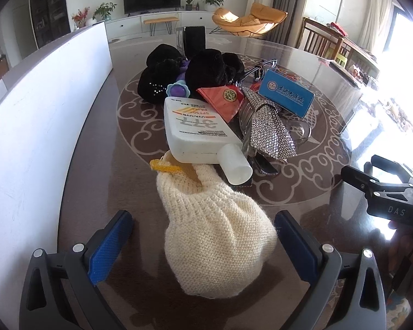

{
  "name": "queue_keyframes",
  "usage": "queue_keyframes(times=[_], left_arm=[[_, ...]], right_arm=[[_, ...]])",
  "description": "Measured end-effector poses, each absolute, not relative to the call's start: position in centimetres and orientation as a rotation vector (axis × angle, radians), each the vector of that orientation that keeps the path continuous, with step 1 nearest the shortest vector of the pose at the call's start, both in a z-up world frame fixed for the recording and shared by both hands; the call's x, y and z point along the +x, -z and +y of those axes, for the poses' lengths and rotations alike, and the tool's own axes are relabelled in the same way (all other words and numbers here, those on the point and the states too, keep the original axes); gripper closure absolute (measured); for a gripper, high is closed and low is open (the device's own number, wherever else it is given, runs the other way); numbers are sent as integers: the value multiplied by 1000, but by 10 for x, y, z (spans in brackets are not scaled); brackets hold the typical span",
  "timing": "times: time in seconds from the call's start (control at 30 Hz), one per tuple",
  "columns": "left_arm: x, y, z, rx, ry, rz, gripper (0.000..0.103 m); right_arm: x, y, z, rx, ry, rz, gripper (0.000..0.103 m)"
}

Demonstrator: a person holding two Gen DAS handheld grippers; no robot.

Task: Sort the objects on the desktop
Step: 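Close the left gripper on the cream knitted bag and lift it, then carry the knitted bag with the left gripper while the right gripper grasps the rhinestone glasses case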

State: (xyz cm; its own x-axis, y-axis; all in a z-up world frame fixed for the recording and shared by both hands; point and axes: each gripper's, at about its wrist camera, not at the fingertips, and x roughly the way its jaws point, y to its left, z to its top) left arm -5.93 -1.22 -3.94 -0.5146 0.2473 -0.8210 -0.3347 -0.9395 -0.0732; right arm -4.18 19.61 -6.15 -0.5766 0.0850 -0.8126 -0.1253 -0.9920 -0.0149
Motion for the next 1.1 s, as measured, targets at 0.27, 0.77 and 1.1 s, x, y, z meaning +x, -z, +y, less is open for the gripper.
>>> queue_keyframes(times=[0.27,0.77,1.1], left_arm=[[-20,36,-32,-1211,-2493,44,50],[18,37,-44,-1196,-2511,53,50],[40,36,-56,-1154,-2485,15,50]], right_arm=[[-41,62,196,-1382,-2687,67,0],[-81,25,75,-1447,-2969,255,0],[-96,41,97,-1535,-2880,326,30]])
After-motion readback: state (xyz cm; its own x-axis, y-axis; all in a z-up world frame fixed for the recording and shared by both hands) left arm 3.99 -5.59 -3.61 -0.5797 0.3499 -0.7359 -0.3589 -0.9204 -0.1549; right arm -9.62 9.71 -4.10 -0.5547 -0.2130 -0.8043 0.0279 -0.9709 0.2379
